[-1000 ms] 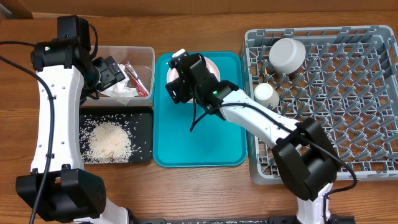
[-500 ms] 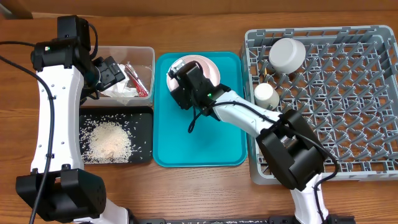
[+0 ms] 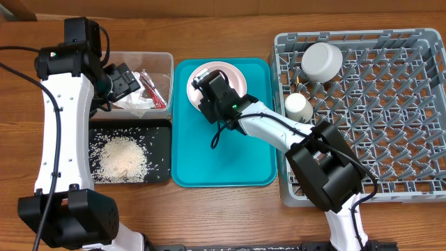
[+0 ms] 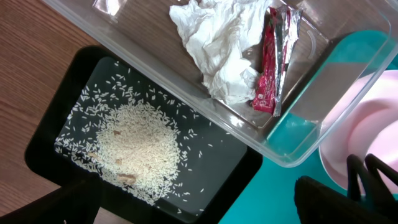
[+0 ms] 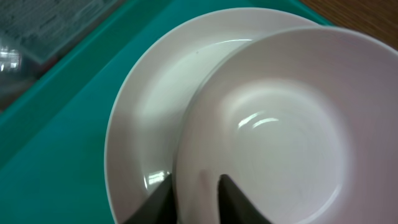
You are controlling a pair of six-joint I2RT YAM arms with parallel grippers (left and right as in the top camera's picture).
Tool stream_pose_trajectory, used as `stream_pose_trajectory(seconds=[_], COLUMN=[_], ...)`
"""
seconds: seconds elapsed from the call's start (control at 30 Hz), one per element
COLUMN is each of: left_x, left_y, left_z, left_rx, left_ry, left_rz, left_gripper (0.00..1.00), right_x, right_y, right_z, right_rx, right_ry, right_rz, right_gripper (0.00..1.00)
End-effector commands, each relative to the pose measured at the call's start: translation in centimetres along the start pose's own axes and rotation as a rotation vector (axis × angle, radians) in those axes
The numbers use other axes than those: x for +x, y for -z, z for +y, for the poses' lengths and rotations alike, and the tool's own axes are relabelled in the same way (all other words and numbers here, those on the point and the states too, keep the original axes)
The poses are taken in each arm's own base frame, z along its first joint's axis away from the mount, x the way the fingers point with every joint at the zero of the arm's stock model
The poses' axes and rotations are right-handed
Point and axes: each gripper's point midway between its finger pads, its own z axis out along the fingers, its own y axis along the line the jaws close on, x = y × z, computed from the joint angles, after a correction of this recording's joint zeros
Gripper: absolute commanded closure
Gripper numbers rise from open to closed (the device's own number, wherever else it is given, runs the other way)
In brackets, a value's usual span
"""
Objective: Sort waste into correct bins and load items into the dishwasher
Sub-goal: 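Grasp the pink bowl rim with the right gripper, then carry the pink bowl right and set it in the dish rack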
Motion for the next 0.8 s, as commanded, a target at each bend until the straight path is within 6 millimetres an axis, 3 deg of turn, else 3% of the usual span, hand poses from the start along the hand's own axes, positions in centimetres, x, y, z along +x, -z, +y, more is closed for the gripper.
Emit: stream_pose_trajectory(seconds=[0.0, 0.03, 0.13, 0.2, 0.33, 0.43, 0.57, 0.77], left_x=[-0.6, -0.6, -0.6, -0.6, -0.6, -0.6, -0.6, -0.6], left_y=[0.7, 0.7, 0.7, 0.7, 0.7, 0.7, 0.7, 0.7], left_z=[0.0, -0.1, -0.1, -0.1, 0.0, 0.0, -0.1, 0.0], left_rx=[0.009, 0.009, 0.009, 0.009, 0.009, 0.009, 0.009, 0.009], left_ry=[0.004, 0.004, 0.004, 0.004, 0.004, 0.004, 0.004, 0.004], left_rz=[-0.024, -0.024, -0.024, -0.024, -0.024, -0.024, -0.024, -0.024], left_gripper=[0.00, 0.00, 0.00, 0.00, 0.00, 0.00, 0.00, 0.00], right_x=[0.1, 0.0, -1.2, -2.9, -7.4, -8.8, -6.7, -1.5], right_y=[-0.2, -0.1, 1.2, 3.2, 10.7, 16.9, 24.0, 31.1], right_z=[-0.5, -0.6, -0.8, -1.1, -1.7, -1.5, -1.2, -1.4], right_rx=[0.019, 0.023, 0.029, 0.029, 0.010, -0.051, -0.118, -0.148], right_ry=[-0.009, -0.009, -0.013, -0.020, -0.112, -0.200, -0.212, -0.366], right_rz=[0.003, 0.002, -0.028, -0.067, -0.187, -0.236, -0.187, -0.067], right_gripper=[0.90, 0.96, 0.96, 0.96, 0.96, 0.96, 0.96, 0.96])
